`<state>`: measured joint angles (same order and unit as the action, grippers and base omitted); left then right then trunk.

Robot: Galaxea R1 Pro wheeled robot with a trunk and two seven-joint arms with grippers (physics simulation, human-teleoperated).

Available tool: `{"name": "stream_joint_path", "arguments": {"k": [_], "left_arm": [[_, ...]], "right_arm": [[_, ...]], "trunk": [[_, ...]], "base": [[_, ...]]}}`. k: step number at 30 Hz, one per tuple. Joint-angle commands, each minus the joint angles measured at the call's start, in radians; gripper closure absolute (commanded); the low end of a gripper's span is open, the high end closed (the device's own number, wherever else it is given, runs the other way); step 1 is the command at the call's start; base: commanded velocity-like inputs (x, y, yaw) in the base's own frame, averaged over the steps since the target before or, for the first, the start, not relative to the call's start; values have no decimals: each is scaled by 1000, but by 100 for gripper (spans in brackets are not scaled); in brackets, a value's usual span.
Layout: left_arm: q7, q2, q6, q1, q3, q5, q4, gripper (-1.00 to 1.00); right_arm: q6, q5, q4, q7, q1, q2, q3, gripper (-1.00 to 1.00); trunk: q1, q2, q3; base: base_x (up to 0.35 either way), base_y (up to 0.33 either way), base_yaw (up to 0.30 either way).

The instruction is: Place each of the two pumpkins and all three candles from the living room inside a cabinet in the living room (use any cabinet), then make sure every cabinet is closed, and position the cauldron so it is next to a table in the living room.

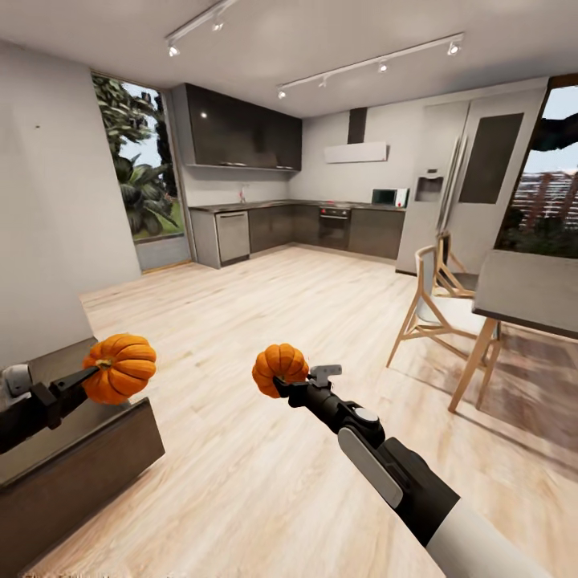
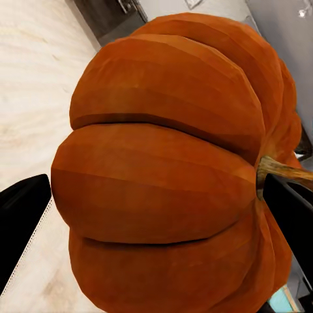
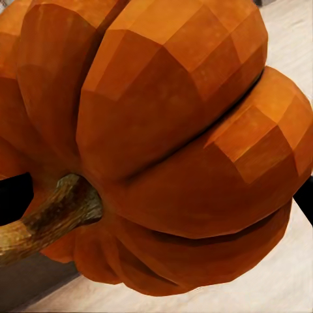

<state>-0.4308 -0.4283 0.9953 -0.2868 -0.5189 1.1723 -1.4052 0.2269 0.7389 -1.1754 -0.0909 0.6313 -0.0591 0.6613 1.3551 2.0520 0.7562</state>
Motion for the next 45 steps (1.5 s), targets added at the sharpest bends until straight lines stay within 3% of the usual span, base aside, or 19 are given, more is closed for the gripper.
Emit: {"name": "stream_joint_path", "arguments": {"k": [1,11,16,21,28,33,45], "left_arm": [[-5,0,8,-2,-1,9,0,100],[-5,0,8,-2,3,13,-1,100],[-5,0,8,-2,5,56,-2,100],[-5,0,8,0,6,68,-2,100],[-5,0,8,24,0,73,-5,100],[-5,0,8,52,-7,110,-40,100],[-5,0,8,55,-7,113,-44,100]], "right_arm": [[2,11,-3,-9,1,-1,3,100],[1,11,-2,-9,1,-1,3,100],[1,11,-2,-9,1,-1,3,100],[1,11,-3,-9,1,-1,3,100],[1,11,-2,-8,1,1,3,100],[1,11,-1,-8,1,7,3,100],[-9,6,-3,-7,1,18,4,100]], "trunk": [[-4,-7,-2],[-42,-77,-34],[-62,-112,-49],[-81,-147,-65],[-81,-147,-65],[-81,-147,-65],[-81,-147,-66]], "base": [[0,0,269],[0,0,269],[0,0,269],[0,0,269],[0,0,269],[16,-1,269],[242,-137,109]]}}
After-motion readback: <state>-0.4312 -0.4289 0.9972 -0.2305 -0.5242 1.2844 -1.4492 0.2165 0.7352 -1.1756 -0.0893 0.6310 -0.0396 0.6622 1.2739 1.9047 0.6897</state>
